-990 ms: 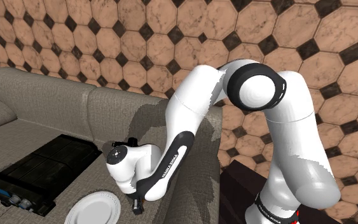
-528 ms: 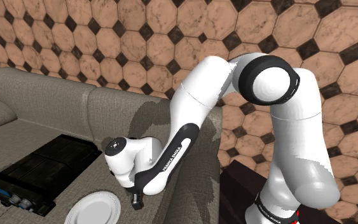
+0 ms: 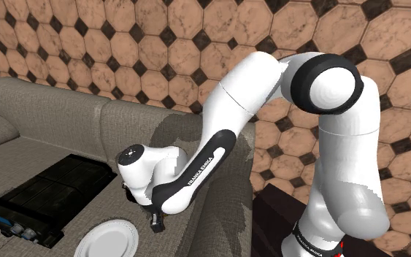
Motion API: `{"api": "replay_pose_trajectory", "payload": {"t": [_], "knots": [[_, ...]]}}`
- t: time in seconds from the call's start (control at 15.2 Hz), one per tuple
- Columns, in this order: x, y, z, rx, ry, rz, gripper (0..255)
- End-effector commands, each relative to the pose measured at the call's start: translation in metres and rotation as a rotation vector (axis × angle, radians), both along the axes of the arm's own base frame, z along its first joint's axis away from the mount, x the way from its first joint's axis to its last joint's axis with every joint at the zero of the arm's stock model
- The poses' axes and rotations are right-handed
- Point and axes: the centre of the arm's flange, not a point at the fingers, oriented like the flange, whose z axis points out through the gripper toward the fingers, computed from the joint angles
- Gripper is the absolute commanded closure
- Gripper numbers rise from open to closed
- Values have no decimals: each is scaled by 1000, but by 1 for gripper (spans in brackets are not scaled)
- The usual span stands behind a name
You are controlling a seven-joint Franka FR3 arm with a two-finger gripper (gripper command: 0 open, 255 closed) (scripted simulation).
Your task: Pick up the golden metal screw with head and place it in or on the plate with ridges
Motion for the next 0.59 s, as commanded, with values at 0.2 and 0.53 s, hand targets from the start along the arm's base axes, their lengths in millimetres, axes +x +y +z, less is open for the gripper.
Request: {"api": "replay_pose_trajectory", "payload": {"t": [0.2,0.53], "knots": [[12,23,13,0,0,0,255],[46,80,19,0,0,0,255]]}}
